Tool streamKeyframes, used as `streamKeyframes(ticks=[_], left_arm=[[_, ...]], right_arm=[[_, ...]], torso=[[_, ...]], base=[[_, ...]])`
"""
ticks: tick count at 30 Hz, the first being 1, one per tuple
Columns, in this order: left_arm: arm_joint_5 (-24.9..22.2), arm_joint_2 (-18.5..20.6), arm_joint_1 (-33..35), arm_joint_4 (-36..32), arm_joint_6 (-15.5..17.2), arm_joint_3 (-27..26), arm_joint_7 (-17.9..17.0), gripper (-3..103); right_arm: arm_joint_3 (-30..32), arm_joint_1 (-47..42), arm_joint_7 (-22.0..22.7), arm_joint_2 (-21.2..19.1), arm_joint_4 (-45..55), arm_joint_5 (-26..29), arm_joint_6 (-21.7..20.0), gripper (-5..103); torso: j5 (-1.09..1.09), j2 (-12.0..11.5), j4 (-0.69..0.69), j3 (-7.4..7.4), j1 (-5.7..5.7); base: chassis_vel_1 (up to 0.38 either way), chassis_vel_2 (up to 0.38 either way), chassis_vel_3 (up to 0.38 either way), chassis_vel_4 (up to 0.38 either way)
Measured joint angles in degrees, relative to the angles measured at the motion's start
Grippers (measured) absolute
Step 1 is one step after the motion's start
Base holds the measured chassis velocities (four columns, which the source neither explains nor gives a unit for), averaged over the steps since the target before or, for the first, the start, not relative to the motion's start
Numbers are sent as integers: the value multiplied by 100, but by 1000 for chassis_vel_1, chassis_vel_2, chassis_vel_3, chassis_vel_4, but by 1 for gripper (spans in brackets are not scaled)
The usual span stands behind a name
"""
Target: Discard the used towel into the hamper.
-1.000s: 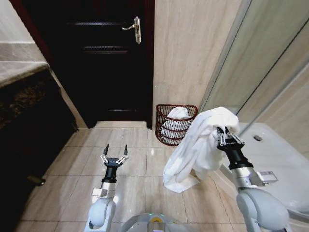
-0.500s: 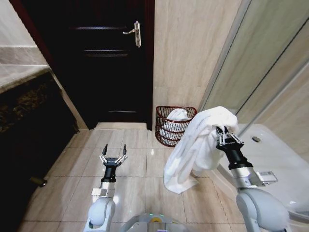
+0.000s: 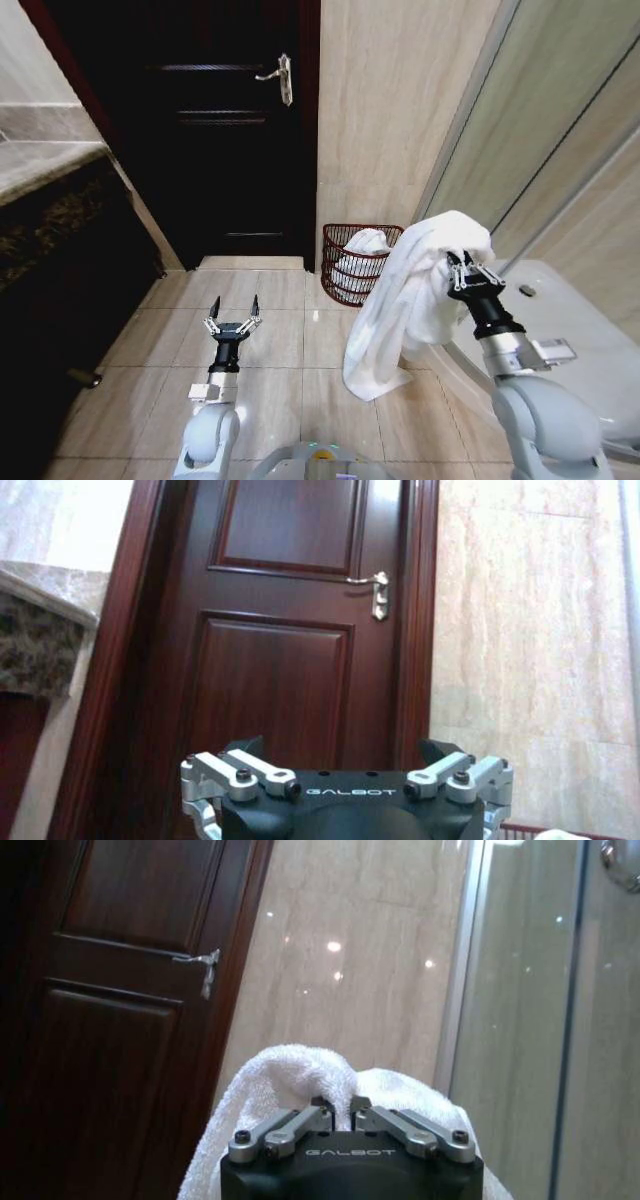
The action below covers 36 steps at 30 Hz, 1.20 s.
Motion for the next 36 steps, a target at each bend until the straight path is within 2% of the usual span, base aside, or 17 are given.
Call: streamKeyframes(ticks=[11, 15, 22, 32, 34, 36], left_arm=[[235, -111, 306, -564, 21, -42, -333, 100], [252, 11, 112, -855, 311, -22, -472, 100], [296, -37, -60, -969, 446, 43, -480, 100], [191, -23, 223, -965, 195, -103, -330, 100], [191, -23, 268, -971, 222, -103, -312, 100], [194, -16, 337, -1033, 385, -103, -261, 100]], right_arm=[[60, 122, -130, -152, -84, 268, 120, 7], [141, 83, -107, -182, -81, 335, 201, 7], [110, 211, 8, -267, 17, 417, -7, 7], [9, 311, 112, -357, 223, 468, -283, 7], [9, 295, 115, -348, 243, 469, -287, 7], [15, 270, 120, -341, 272, 471, -290, 7]], torso=[[0, 247, 1, 173, 71], [2, 368, 0, 251, 114], [0, 517, 0, 358, 157], [-1, 750, 0, 507, 240], [0, 783, 0, 528, 252], [0, 844, 0, 572, 269]], base=[[0, 0, 0, 0], [0, 0, 0, 0], [0, 0, 0, 0], [0, 0, 0, 0], [0, 0, 0, 0], [0, 0, 0, 0]])
